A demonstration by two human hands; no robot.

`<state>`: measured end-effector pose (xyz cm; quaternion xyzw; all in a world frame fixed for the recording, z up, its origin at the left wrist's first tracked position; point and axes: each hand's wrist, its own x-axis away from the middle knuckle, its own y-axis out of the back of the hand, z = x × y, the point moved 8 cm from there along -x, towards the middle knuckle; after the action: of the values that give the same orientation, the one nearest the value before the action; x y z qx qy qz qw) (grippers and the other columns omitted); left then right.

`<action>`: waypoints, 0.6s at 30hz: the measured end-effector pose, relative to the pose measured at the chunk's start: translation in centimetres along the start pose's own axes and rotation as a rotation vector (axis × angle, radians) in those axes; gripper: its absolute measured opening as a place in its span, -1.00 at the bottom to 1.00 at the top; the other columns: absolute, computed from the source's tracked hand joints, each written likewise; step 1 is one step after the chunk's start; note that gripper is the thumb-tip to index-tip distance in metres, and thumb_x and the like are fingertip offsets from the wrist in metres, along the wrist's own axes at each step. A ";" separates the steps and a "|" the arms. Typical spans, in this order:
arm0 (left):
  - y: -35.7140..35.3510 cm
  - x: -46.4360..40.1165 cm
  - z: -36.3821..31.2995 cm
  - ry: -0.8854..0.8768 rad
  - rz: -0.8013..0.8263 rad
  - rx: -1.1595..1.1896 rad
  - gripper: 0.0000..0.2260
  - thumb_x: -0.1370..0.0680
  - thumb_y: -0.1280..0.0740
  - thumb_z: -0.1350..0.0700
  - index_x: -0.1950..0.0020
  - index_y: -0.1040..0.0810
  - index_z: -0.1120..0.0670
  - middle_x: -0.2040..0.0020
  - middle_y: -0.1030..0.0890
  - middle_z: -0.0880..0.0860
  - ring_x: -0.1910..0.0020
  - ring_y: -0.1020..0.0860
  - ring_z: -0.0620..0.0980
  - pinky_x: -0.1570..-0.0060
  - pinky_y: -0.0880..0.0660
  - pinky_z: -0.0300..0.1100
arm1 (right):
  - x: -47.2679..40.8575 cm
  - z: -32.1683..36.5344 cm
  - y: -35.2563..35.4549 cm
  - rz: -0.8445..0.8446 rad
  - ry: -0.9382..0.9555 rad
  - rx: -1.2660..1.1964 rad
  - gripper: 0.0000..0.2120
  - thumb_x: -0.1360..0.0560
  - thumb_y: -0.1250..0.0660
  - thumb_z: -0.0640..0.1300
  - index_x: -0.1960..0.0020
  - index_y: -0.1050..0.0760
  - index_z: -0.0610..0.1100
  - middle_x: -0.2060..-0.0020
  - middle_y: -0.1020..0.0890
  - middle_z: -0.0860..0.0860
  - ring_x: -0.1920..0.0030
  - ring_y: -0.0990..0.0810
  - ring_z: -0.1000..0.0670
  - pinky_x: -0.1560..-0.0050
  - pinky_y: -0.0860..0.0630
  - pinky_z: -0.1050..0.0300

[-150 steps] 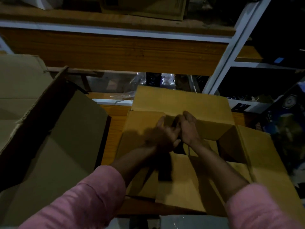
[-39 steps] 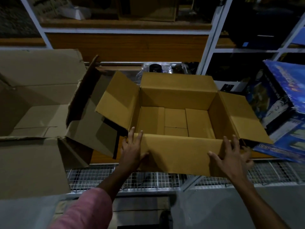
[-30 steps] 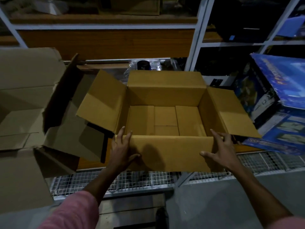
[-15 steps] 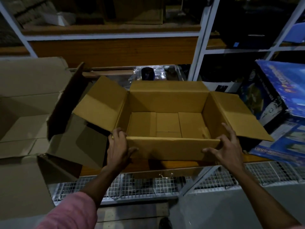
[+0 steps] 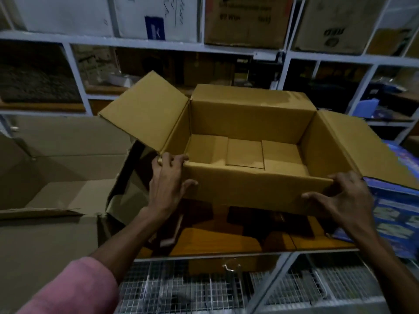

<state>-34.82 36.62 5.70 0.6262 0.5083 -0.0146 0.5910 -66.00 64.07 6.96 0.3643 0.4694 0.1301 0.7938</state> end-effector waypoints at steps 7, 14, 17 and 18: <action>9.5 -2.5 2.3 -0.010 -0.121 0.016 -0.44 -0.36 -0.60 -0.02 -0.25 -0.49 0.15 -0.18 -0.43 0.18 -0.19 -0.41 0.30 0.02 -0.52 0.18 | -2.7 7.6 4.0 -0.081 0.044 -0.074 -0.27 -0.19 -0.39 0.41 -0.06 -0.50 -0.16 0.05 -0.49 -0.10 0.06 -0.48 -0.15 0.14 -0.51 -0.12; 16.7 -3.0 8.0 0.048 -0.220 -0.058 -0.47 -0.39 -0.58 0.00 -0.24 -0.44 0.13 -0.42 -0.36 0.14 -0.32 -0.35 0.32 -0.07 -0.50 0.24 | -6.6 15.8 2.0 -0.099 0.161 -0.173 -0.29 -0.19 -0.36 0.42 -0.05 -0.50 -0.14 0.05 -0.50 -0.09 0.03 -0.49 -0.16 0.08 -0.52 -0.14; 19.0 -2.5 11.0 0.095 -0.244 -0.124 -0.47 -0.39 -0.57 -0.03 -0.23 -0.44 0.11 -0.55 -0.24 0.15 -0.40 -0.30 0.36 -0.14 -0.46 0.30 | -8.3 19.5 0.0 -0.086 0.210 -0.230 -0.28 -0.18 -0.36 0.43 -0.04 -0.52 -0.15 0.06 -0.50 -0.08 0.04 -0.50 -0.16 0.09 -0.53 -0.13; 19.8 -2.2 12.0 0.108 -0.253 -0.158 -0.47 -0.38 -0.58 -0.04 -0.22 -0.44 0.10 -0.58 -0.19 0.16 -0.41 -0.30 0.38 -0.16 -0.45 0.32 | -8.7 20.8 -0.6 -0.077 0.224 -0.245 -0.27 -0.18 -0.35 0.44 -0.04 -0.52 -0.15 0.06 -0.50 -0.08 0.04 -0.51 -0.15 0.09 -0.53 -0.12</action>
<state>-15.99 30.42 17.79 0.5086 0.6138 -0.0151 0.6037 -53.17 49.38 18.28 0.2299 0.5491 0.1956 0.7793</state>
